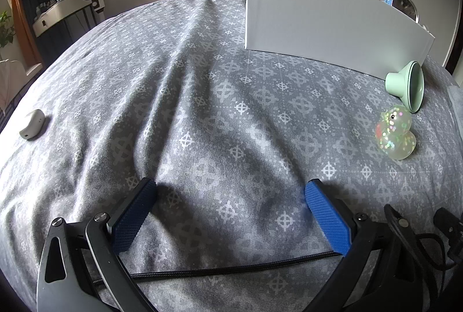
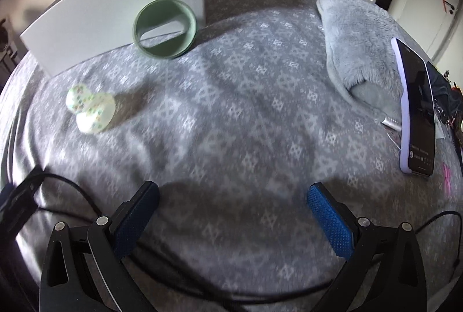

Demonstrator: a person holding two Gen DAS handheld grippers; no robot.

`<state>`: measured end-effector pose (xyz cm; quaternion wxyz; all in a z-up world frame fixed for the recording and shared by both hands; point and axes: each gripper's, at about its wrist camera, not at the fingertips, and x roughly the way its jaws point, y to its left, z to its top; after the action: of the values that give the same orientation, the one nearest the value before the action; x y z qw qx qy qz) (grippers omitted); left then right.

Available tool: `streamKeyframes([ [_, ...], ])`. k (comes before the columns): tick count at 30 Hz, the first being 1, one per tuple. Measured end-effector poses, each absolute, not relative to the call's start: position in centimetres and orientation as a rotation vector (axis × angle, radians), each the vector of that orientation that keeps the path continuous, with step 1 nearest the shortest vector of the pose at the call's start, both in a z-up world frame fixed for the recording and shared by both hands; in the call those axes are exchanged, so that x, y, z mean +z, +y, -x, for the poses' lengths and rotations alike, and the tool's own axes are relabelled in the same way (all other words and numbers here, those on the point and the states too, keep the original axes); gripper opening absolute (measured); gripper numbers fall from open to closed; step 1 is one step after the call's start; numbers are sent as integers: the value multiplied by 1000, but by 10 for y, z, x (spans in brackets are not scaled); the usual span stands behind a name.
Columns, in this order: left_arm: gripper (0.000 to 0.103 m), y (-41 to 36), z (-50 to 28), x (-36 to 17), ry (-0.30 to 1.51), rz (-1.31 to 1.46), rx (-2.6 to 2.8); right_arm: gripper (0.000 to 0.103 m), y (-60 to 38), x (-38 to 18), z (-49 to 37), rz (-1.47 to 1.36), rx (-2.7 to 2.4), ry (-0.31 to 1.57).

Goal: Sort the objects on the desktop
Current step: 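Move the right tool to the clear dotted egg toy and grasp it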

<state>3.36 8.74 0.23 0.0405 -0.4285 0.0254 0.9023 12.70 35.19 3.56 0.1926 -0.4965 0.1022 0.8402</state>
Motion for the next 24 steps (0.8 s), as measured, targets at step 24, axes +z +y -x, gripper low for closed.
streamKeyframes([
  [24,103,88,-34,2,78,1312,2764,100,345,109,-106,1284,2732,320],
])
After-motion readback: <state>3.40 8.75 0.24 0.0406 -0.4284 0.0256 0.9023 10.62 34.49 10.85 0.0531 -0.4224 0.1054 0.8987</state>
